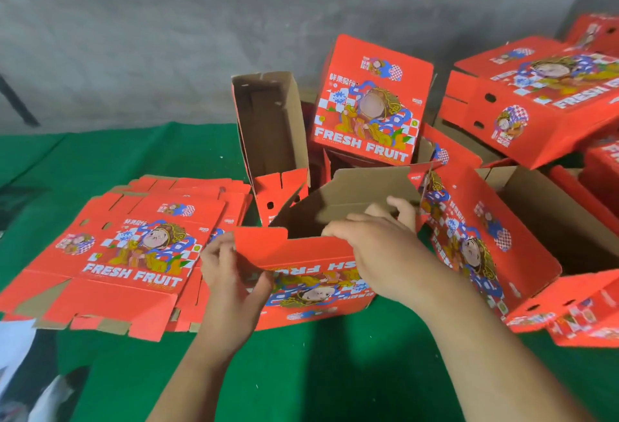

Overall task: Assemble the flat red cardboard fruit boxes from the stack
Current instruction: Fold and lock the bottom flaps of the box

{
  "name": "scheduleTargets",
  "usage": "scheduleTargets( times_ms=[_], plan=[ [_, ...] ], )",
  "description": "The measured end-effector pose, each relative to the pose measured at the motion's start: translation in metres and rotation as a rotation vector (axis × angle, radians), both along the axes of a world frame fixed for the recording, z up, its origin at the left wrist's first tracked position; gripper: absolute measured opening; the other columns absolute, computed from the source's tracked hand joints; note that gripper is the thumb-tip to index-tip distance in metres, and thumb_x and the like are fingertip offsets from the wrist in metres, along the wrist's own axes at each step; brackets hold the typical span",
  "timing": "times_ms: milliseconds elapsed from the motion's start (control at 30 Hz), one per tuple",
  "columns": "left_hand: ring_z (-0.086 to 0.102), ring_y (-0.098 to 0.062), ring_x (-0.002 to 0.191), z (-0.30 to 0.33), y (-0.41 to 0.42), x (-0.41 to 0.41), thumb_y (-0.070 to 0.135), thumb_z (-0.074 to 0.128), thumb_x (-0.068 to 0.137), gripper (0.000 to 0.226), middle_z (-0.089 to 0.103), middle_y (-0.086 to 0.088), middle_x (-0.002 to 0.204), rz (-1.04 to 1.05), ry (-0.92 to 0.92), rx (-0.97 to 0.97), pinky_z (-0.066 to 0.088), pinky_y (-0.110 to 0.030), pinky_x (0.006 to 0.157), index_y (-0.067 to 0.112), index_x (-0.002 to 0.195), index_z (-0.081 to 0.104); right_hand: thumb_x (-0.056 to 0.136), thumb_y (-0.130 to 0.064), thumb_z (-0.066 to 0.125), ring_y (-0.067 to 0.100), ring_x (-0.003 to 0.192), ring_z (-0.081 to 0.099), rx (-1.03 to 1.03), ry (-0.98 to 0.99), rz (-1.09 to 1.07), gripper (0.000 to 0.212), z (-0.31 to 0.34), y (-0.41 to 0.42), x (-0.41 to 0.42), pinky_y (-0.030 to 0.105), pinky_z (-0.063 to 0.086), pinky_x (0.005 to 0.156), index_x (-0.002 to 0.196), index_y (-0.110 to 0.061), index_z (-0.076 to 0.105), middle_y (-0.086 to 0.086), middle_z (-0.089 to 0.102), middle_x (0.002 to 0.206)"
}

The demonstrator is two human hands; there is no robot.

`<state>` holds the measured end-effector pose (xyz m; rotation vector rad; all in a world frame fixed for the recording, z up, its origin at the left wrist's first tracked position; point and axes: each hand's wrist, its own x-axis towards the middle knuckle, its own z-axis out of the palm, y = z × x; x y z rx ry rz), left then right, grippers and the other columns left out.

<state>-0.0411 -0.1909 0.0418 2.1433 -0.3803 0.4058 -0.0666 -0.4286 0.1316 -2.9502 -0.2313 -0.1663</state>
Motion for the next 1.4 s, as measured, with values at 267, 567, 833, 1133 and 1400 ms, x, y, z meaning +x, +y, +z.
scheduleTargets(
  times_ms=[267, 567, 833, 1133, 1400],
  plan=[
    [0.040, -0.022, 0.131, 0.039, 0.031, 0.013, 0.068, 0.060, 0.091, 0.035, 0.056, 0.020, 0.138, -0.216, 0.449, 0.356, 0.029, -0.052, 0.116, 0.040, 0.111, 0.069, 0.088, 0.005, 0.047, 0.013, 0.107, 0.038, 0.000, 0.041, -0.006, 0.061, -0.003, -0.001, -0.005, 0.043, 0.007, 0.113, 0.123, -0.043, 0.059, -0.014, 0.055, 0.098],
    [0.056, -0.029, 0.117, 0.025, 0.007, 0.001, 0.073, 0.056, 0.083, 0.049, 0.065, 0.003, 0.117, -0.210, 0.545, -0.190, 0.043, -0.061, 0.108, 0.036, 0.112, 0.067, 0.101, -0.047, 0.052, 0.014, 0.113, 0.063, 0.160, 0.064, -0.120, 0.033, 0.011, -0.011, -0.017, 0.038, 0.041, 0.105, 0.132, -0.042, 0.060, -0.015, 0.073, 0.115],
    [0.045, -0.038, 0.114, 0.005, -0.003, 0.011, 0.048, 0.050, 0.103, 0.024, 0.053, -0.002, 0.107, 0.207, 0.398, -0.088, 0.034, -0.059, 0.106, 0.030, 0.094, 0.061, 0.086, -0.083, 0.047, 0.030, 0.125, 0.058, 0.119, 0.113, -0.462, 0.068, -0.013, -0.059, -0.007, 0.044, 0.046, 0.099, 0.131, -0.034, 0.059, -0.002, 0.069, 0.127],
    [0.039, -0.028, 0.107, -0.001, -0.007, 0.019, 0.053, 0.068, 0.093, 0.038, 0.062, 0.005, 0.117, 0.373, 0.197, 0.149, 0.018, -0.038, 0.085, 0.043, 0.130, 0.067, 0.097, -0.069, 0.043, 0.021, 0.148, 0.026, 0.114, 0.017, -0.552, 0.069, -0.062, -0.056, -0.017, 0.045, 0.016, 0.120, 0.158, -0.038, 0.034, -0.012, 0.038, 0.160],
    [0.061, -0.040, 0.100, 0.002, -0.007, 0.021, 0.029, 0.070, 0.097, 0.033, 0.075, 0.001, 0.115, 0.407, 0.111, -0.022, 0.045, -0.054, 0.094, 0.037, 0.129, 0.069, 0.104, -0.057, 0.041, 0.020, 0.147, 0.014, -0.023, 0.140, -0.512, 0.054, -0.066, -0.062, -0.022, 0.039, 0.009, 0.108, 0.156, -0.051, 0.029, -0.007, 0.022, 0.164]
  ],
)
